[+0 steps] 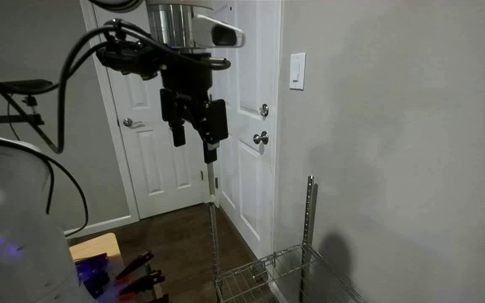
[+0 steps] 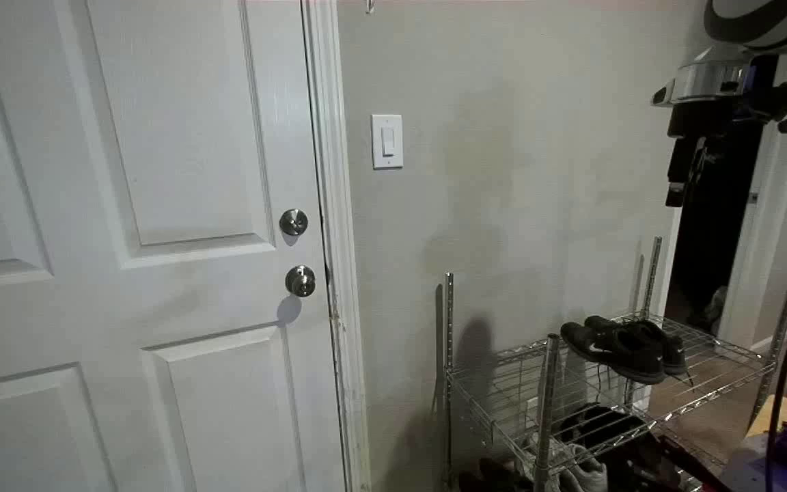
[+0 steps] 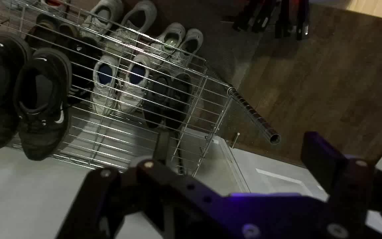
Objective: Press the white switch on the wall
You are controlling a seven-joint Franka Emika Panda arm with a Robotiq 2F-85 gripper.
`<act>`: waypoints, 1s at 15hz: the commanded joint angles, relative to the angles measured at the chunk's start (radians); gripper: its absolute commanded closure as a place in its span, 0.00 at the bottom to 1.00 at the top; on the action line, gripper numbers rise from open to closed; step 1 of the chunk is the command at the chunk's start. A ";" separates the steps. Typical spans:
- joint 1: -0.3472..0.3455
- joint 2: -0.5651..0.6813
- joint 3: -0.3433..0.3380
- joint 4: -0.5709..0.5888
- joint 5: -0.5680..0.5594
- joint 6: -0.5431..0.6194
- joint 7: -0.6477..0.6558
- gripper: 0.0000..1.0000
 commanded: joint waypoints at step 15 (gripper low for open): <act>0.218 0.325 0.312 0.202 0.037 0.316 0.121 0.00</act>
